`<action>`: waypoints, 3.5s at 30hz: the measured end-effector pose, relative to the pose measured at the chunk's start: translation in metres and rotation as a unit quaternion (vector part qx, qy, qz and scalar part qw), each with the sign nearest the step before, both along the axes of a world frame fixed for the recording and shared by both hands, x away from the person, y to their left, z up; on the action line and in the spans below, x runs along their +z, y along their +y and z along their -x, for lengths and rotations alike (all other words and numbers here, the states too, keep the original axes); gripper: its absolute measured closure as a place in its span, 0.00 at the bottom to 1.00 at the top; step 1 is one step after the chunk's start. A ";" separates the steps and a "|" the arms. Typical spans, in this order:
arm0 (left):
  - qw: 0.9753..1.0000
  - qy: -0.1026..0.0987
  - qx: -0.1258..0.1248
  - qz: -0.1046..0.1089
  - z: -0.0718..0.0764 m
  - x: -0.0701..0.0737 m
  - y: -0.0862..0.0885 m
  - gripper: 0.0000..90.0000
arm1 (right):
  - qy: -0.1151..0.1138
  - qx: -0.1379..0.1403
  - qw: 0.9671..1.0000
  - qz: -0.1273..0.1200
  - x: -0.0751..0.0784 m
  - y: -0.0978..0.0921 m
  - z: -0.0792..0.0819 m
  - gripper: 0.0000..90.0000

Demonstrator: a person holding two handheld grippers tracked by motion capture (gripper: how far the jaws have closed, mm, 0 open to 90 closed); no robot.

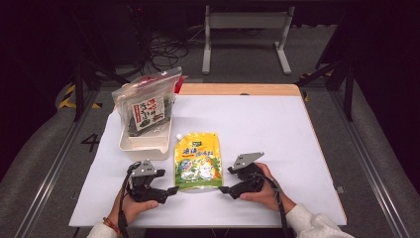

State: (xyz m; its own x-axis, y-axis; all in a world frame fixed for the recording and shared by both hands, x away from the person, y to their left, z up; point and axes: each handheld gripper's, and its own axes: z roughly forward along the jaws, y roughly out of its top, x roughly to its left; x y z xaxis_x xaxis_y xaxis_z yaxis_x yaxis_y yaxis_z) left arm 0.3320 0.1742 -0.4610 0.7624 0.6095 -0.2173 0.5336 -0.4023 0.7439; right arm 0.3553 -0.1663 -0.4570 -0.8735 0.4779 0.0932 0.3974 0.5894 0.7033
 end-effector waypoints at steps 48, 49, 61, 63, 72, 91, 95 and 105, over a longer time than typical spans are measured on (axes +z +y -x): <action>0.991 0.082 -0.027 0.107 -0.058 0.001 -0.046 0.36 | -0.061 0.051 0.996 0.031 0.000 0.016 0.015 0.68; 0.991 0.070 -0.027 0.108 -0.060 0.001 -0.044 0.46 | -0.057 0.050 0.997 0.030 0.001 0.015 0.015 0.66; 0.984 -0.052 -0.120 0.122 -0.031 0.029 -0.040 0.84 | -0.038 0.012 0.999 0.011 0.004 -0.007 0.010 0.51; 0.981 -0.070 -0.141 0.111 -0.025 0.033 -0.042 0.84 | -0.035 -0.016 0.999 -0.023 0.008 -0.014 0.006 0.59; 0.980 -0.085 -0.169 0.060 -0.018 0.037 -0.049 0.78 | -0.055 0.012 0.997 -0.052 0.016 -0.009 0.010 0.79; 0.973 -0.113 -0.171 0.102 -0.019 0.051 -0.045 0.87 | -0.079 0.030 0.996 -0.041 0.017 -0.002 0.017 0.78; 0.972 -0.130 -0.174 0.093 -0.015 0.054 -0.046 0.92 | -0.081 0.026 0.996 -0.033 0.016 -0.001 0.018 0.65; 0.970 -0.154 -0.159 0.098 -0.013 0.064 -0.033 0.95 | -0.080 -0.018 0.997 -0.003 0.026 -0.045 0.029 0.33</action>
State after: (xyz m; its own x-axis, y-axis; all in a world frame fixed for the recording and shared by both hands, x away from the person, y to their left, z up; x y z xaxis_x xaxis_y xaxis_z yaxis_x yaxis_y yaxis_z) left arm 0.3451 0.1410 -0.3967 0.9526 0.3020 -0.0371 0.1453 -0.3442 0.9276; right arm 0.3267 -0.2108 -0.4309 -0.8599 0.5087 -0.0428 0.3005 0.5723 0.7630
